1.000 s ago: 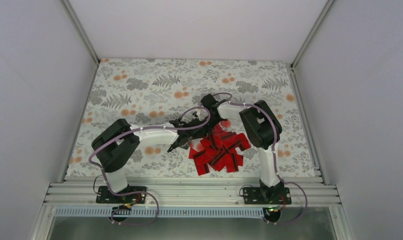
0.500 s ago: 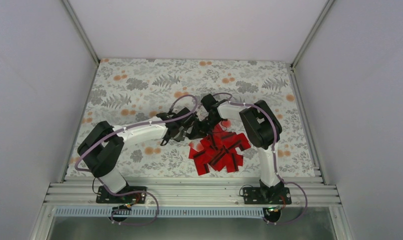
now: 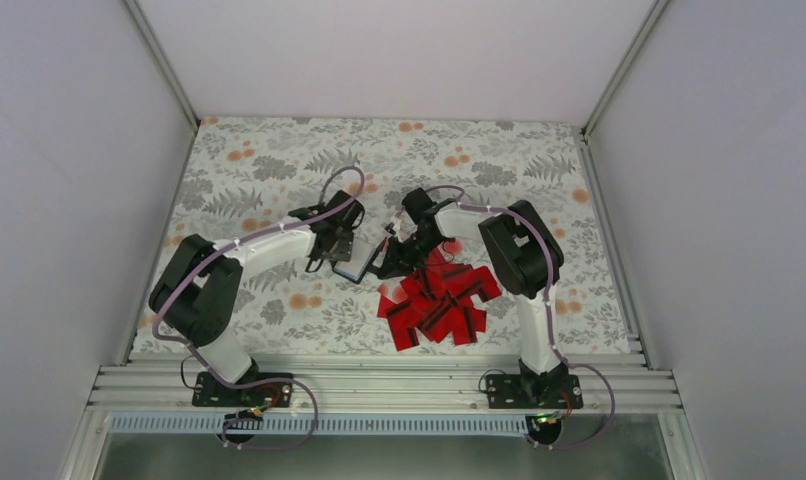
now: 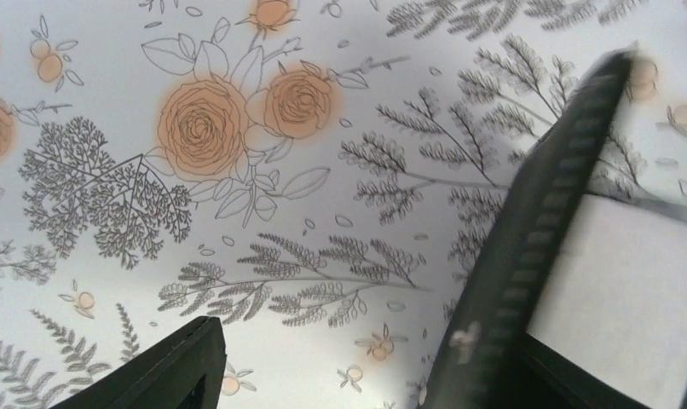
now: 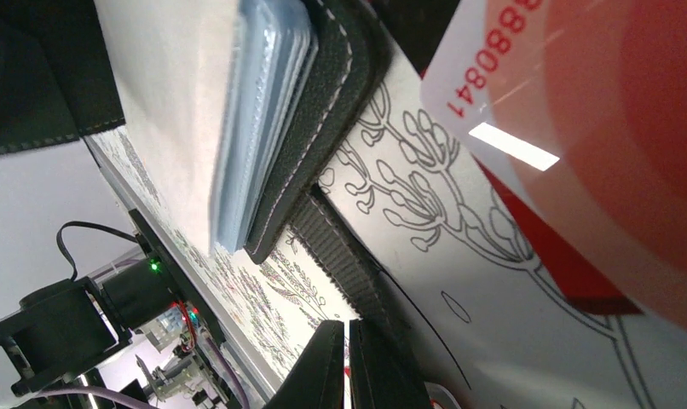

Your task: Put the credit cards into the card holder

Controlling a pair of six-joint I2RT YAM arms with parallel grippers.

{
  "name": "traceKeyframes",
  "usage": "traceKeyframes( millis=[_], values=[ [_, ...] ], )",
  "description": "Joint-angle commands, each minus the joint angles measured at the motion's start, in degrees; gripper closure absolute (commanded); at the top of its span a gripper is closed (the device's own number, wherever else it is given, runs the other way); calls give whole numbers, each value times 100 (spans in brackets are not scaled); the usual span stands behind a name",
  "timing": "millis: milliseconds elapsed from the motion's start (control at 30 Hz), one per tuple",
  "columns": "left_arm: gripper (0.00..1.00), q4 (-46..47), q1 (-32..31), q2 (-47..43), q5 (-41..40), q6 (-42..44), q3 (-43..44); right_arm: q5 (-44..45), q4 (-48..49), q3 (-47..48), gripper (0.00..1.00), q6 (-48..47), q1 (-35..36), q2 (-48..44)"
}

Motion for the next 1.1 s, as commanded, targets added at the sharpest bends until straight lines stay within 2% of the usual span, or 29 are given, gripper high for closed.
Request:
traceKeyframes(
  millis=[0, 133, 333, 367, 700, 1067],
  values=[
    [34, 516, 364, 107, 735, 406, -31, 216, -257, -35, 96, -105, 1, 245],
    [60, 694, 674, 107, 1160, 464, -155, 223, -312, 36, 96, -139, 3, 278],
    [94, 878, 943, 107, 1635, 485, -521, 260, -473, 286, 96, -193, -16, 333],
    [97, 905, 983, 83, 1714, 448, -583, 258, -496, 344, 96, -200, -33, 343],
    [98, 1002, 1037, -630, 2532, -452, -1309, 44, -935, 1130, 96, -286, -54, 290],
    [98, 964, 1038, -992, 2761, -1233, -1676, -402, -923, 1399, 96, -135, -18, -51]
  ],
)
